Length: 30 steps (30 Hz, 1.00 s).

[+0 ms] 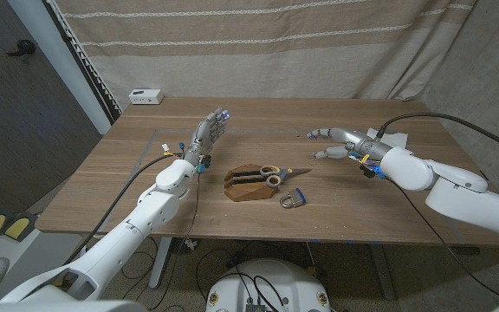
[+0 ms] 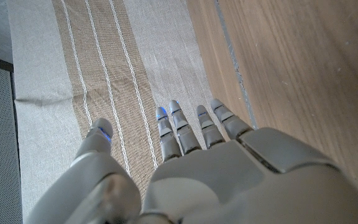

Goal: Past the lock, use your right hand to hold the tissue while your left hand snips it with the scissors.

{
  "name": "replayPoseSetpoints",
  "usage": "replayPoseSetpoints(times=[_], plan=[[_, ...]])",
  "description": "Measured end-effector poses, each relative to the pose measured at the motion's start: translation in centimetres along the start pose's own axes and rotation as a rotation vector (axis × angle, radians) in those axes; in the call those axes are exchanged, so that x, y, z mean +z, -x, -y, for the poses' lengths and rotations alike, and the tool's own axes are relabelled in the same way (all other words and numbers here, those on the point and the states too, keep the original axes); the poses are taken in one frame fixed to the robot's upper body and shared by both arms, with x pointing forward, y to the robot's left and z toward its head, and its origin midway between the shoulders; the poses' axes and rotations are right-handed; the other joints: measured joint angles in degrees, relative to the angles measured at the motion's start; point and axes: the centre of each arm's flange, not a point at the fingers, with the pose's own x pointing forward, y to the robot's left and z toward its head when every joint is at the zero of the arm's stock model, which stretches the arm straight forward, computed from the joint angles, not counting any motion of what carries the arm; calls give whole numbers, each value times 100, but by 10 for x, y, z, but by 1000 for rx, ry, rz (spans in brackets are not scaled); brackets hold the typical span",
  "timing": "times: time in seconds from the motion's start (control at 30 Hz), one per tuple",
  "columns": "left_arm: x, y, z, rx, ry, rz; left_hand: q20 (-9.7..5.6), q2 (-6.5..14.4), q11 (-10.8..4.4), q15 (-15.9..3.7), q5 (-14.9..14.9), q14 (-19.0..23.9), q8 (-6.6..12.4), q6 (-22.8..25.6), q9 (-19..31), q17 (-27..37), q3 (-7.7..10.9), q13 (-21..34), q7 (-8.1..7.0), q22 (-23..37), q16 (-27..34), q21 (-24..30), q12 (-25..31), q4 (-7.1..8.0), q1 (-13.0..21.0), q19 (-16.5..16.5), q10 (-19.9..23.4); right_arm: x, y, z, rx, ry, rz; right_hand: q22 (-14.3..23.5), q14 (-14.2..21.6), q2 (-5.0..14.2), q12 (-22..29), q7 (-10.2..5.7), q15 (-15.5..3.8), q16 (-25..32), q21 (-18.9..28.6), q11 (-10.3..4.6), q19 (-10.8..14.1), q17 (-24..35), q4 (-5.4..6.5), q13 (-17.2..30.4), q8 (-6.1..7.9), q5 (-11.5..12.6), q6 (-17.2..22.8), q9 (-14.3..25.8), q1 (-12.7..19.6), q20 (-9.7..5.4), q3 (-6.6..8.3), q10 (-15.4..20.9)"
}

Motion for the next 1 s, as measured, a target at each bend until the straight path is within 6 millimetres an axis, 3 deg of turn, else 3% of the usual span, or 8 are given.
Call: replayPoseSetpoints(times=[0.43,1.0], plan=[[-2,-3,-1,0,1,3,31,0,-9,0,0,0,0,8,0,0,25,-1,-9,0,0,0,-46,-24,0,-31,9,1,-1,-3,19,6,-2,-1,-6,0,0,-39,6,0,13,10,48,27,71,0,0,-47,44,-1,0,1,-71,117],[-4,1,-2,11,5,9,31,31,-9,0,0,0,1,8,0,0,24,-1,-9,0,0,0,-45,-24,31,-31,9,7,-5,-9,48,25,20,-1,88,0,0,-19,19,34,30,41,179,26,71,27,0,-68,63,-1,0,-11,-71,148]])
